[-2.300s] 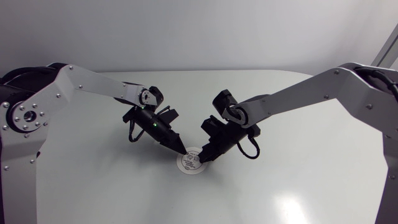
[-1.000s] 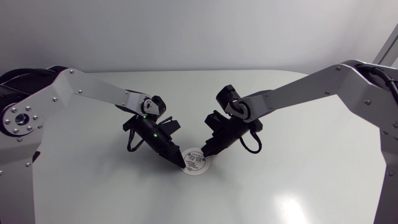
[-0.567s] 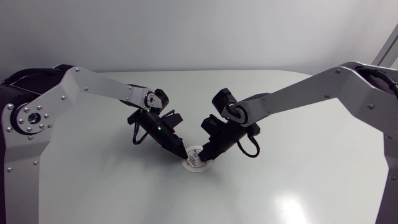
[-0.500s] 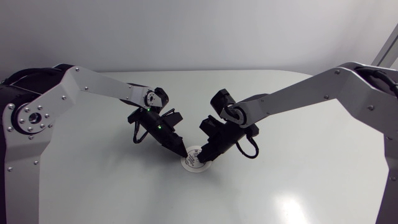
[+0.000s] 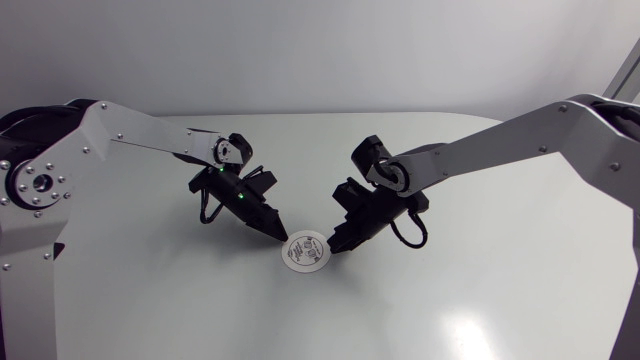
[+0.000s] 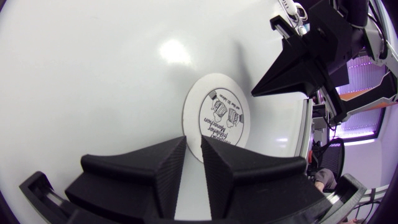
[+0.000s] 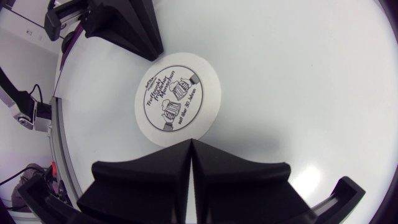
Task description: Turn the coaster over.
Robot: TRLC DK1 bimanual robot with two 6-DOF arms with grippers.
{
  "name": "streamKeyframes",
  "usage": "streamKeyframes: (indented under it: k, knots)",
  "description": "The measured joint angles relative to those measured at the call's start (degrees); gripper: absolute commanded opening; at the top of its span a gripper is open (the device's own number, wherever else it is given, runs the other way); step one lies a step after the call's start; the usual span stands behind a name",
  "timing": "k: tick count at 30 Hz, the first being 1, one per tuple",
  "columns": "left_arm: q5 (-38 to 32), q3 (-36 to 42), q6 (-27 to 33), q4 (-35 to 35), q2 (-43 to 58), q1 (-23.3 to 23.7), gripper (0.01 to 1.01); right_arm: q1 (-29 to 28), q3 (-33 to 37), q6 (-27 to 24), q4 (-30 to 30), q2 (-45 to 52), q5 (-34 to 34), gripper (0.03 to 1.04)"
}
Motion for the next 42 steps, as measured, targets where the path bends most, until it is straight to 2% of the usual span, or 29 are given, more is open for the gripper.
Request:
streamKeyframes:
  k: [25, 29, 34, 42]
  knots:
    - [0.3, -1.6, 0.2, -0.2, -0.9, 1.2, 0.226, 2.7, 0.3, 0.0, 0.9, 2.1, -0.5, 0.05]
    - [0.4, -1.6, 0.4, -0.2, -0.9, 1.3, 0.428, 3.0, 0.3, 0.0, 1.2, 2.1, -0.5, 0.05]
    - [0.4, -1.6, 0.4, -0.6, -1.0, 1.4, 0.611, 3.0, 0.3, 0.0, 1.3, 2.1, -0.5, 0.05]
    - [0.9, -1.6, 0.4, -1.1, -1.0, 1.2, 0.611, 3.0, 0.3, 0.0, 1.3, 2.1, -0.5, 0.05]
